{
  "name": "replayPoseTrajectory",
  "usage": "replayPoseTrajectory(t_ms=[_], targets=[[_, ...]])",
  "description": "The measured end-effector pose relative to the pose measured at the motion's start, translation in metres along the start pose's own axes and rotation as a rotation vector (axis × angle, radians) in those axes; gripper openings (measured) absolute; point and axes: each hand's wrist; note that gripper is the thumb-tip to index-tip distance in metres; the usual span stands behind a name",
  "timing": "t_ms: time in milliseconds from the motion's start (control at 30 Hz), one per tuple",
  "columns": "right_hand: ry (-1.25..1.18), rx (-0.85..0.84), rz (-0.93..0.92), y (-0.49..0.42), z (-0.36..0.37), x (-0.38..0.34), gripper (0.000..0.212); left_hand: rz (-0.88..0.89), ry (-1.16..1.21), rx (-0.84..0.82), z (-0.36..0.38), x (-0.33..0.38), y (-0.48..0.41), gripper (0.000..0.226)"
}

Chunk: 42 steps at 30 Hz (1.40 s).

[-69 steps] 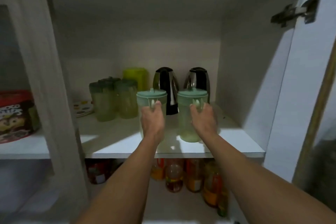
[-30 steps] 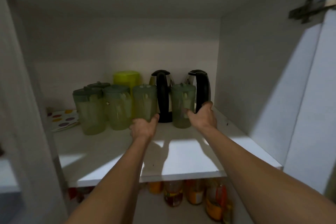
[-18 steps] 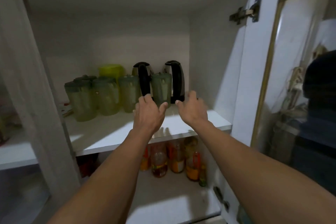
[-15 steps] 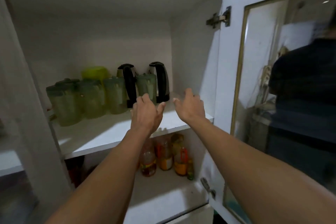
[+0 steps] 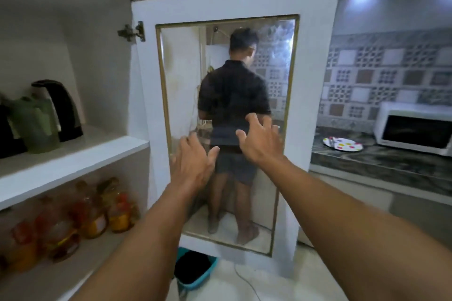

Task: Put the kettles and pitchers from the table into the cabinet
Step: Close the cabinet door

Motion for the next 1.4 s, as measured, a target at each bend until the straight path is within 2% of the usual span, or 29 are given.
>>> replayPoseTrajectory(t_ms=[133, 233, 433, 600, 733, 933, 1000, 1167, 1233, 1400], targets=[[-0.012, 0.120, 0.130, -0.007, -0.051, 0.053, 0.042, 0.180, 0.012, -0.034, 0.039, 0.077, 0.014, 0.071], [-0.041, 0.191, 0.155, -0.018, -0.077, 0.085, 0.042, 0.246, 0.030, -0.059, 0.061, 0.128, 0.019, 0.071], [-0.143, 0.254, 0.156, -0.071, -0.110, 0.134, 0.048, 0.217, 0.066, 0.005, 0.116, 0.199, 0.001, 0.072], [-0.320, 0.208, 0.161, -0.119, -0.113, 0.152, 0.056, 0.194, 0.066, 0.083, 0.156, 0.228, -0.020, 0.085], [-0.451, 0.162, 0.126, -0.144, -0.104, 0.153, 0.050, 0.133, 0.049, 0.065, 0.174, 0.237, -0.028, 0.092], [-0.510, 0.231, 0.115, -0.141, -0.100, 0.160, 0.030, 0.108, 0.051, 0.027, 0.171, 0.237, -0.014, 0.098], [-0.507, 0.257, 0.105, -0.130, -0.105, 0.155, 0.029, 0.114, 0.050, 0.058, 0.165, 0.235, -0.003, 0.099], [-0.535, 0.310, 0.055, -0.077, -0.122, 0.120, 0.046, 0.091, 0.029, 0.187, 0.137, 0.215, 0.035, 0.097], [-0.562, 0.325, 0.017, -0.050, -0.127, 0.100, 0.047, 0.079, 0.014, 0.246, 0.117, 0.198, 0.054, 0.092], [-0.553, 0.320, -0.228, 0.029, -0.139, 0.033, 0.041, 0.129, 0.074, 0.373, 0.048, 0.137, 0.105, 0.074]])
Point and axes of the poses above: each hand's wrist, its own y-axis away from the middle knuckle, its own z-axis out of the palm, x = y × z, and after that the axes turned 5 degrees about -z, right-handed
